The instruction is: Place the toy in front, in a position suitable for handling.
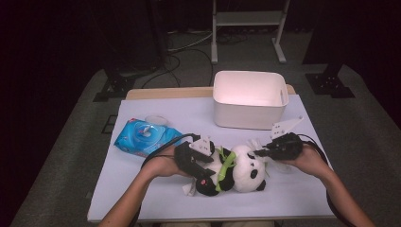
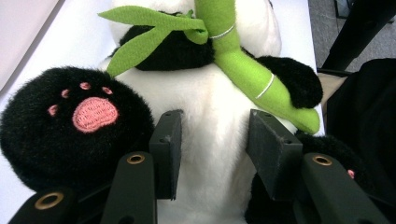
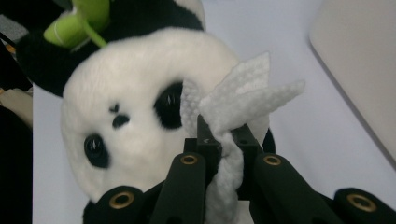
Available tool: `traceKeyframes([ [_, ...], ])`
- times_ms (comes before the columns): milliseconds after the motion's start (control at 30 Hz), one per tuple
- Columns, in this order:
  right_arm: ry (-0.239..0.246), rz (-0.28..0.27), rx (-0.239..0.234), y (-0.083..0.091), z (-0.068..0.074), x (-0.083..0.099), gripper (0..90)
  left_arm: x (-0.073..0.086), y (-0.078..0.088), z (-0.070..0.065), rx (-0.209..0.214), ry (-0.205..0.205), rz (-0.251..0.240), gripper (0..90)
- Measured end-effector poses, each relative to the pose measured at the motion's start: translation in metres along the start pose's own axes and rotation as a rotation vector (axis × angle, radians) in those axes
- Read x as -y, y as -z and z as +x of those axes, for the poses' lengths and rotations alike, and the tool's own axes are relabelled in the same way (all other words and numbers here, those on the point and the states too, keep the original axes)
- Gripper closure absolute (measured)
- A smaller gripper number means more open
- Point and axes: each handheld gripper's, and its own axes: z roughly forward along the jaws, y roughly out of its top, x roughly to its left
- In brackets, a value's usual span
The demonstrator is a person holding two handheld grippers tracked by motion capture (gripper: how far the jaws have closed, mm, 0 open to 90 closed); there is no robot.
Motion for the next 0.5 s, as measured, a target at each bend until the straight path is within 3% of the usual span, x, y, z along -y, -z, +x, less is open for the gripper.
traceKeyframes([
  [333,-0.030,-0.004,-0.002,0.009,0.012,0.033,85.3,0.000,-0.002,0.002,0.003,0.011,-0.004,55.7],
  [500,-0.010,-0.018,-0.014,0.012,0.021,0.033,85.3,-0.002,-0.004,0.003,0.005,0.017,-0.007,55.7],
])
